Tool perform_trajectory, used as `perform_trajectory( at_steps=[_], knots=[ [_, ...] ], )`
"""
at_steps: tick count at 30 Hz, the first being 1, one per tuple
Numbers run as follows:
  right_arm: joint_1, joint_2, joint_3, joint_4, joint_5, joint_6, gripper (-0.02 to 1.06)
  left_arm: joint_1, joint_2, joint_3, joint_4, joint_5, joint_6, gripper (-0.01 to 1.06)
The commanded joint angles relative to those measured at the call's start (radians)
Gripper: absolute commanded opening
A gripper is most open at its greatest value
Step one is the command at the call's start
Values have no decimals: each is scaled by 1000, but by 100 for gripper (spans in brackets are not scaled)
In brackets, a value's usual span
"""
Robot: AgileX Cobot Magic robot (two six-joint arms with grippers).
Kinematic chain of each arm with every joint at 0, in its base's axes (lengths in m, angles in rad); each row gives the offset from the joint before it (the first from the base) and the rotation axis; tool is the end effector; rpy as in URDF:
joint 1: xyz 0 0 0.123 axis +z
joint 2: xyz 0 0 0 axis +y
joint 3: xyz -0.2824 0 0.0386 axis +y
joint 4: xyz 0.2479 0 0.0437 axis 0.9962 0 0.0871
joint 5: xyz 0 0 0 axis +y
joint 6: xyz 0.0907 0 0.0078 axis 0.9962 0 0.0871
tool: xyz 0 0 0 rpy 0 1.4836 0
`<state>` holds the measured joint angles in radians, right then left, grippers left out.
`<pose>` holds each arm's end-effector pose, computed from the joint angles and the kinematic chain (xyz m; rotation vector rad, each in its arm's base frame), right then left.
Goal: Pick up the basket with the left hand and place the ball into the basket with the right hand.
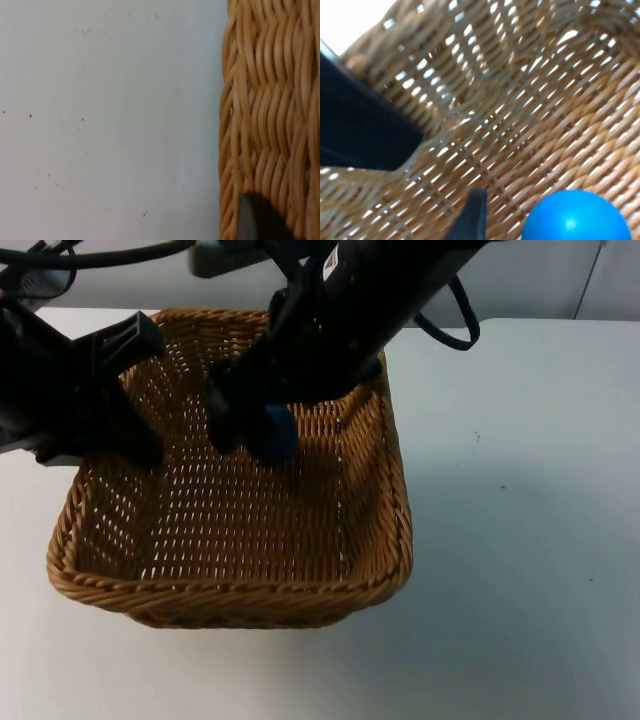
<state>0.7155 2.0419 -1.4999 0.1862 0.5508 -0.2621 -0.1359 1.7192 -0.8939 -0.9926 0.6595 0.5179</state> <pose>0.3312 0.2996 0.1905 -1.0694 2.3722 0.3516 0.3036 -0.0887 0.1731 -0.1443 2.7275 -0.8771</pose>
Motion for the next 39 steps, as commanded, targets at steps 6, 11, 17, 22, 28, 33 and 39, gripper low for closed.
perform_trajectory(
  at_steps=[6,11,17,22,28,33,39],
  knots=[
    [2,-124,-6,-29,58,-7,85,-1,-13,0,-24,2,-2,12],
    [2,-205,-3,-39,123,-7,85,-1,-13,0,-29,-1,-4,12],
    [2,-305,-3,-118,191,23,85,-61,9,0,-82,-95,-4,12],
    [2,-369,1,-147,234,27,82,-141,73,-25,-110,-149,-2,12],
    [0,-488,103,-202,213,60,82,-199,166,-123,-112,-137,-2,12],
    [-33,-626,237,-195,159,108,82,-209,210,-167,-135,-141,0,12],
    [-46,-805,396,-174,112,149,82,-209,252,-177,-149,-159,15,12]
  ],
)
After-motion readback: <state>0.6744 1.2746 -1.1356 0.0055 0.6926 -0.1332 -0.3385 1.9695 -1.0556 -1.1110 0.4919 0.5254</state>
